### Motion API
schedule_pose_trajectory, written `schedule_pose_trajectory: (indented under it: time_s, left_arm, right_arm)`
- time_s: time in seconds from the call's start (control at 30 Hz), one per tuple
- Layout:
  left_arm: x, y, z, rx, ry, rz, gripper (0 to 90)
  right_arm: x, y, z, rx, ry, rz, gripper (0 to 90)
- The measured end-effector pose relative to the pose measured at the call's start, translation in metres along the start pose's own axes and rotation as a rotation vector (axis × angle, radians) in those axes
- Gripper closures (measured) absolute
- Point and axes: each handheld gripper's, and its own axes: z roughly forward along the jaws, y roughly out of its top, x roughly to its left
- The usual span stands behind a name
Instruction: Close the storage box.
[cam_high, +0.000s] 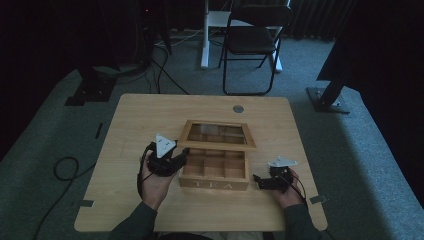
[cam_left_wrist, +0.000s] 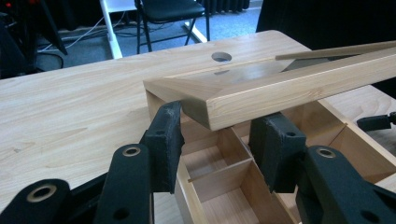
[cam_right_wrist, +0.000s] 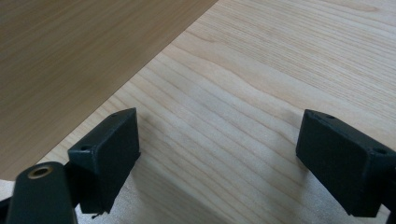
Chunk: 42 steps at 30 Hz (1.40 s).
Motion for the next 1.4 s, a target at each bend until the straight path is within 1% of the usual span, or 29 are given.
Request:
schedule_pose_trajectory:
  time_s: [0.2, 0.33, 0.43, 0.57, 0.63, 0.9, 1.07, 1.4]
  left_arm:
    - [0.0, -0.005, 0.0, 0.003, -0.007, -0.003, 54.1]
    - [-0.001, -0.008, -0.001, 0.01, -0.005, 0.009, 54.0]
    - [-0.001, -0.01, -0.001, 0.011, -0.009, 0.001, 54.0]
    - [-0.002, -0.013, -0.002, 0.013, -0.013, 0.0, 53.8]
    - [-0.002, -0.014, -0.002, 0.013, -0.019, -0.009, 53.6]
    - [-0.003, -0.021, -0.004, 0.013, -0.022, -0.01, 53.1]
    - [-0.003, -0.025, -0.004, 0.02, -0.025, 0.006, 53.0]
    - [-0.005, -0.029, -0.007, 0.024, -0.03, 0.003, 51.9]
  right_arm:
    - [0.0, 0.0, 0.0, -0.001, 0.0, -0.002, 13.0]
    - [0.0, 0.0, 0.0, -0.002, 0.001, -0.002, 12.9]
    - [0.0, 0.0, 0.0, -0.001, 0.002, -0.002, 13.0]
    - [0.0, 0.0, 0.0, -0.001, 0.003, -0.003, 13.0]
    - [0.0, 0.0, 0.0, -0.001, 0.002, -0.004, 12.9]
    - [0.0, 0.0, 0.0, -0.001, 0.002, -0.003, 13.0]
    - [0.0, 0.0, 0.0, -0.001, 0.002, -0.003, 12.9]
    - [0.0, 0.0, 0.0, -0.001, 0.002, -0.003, 12.9]
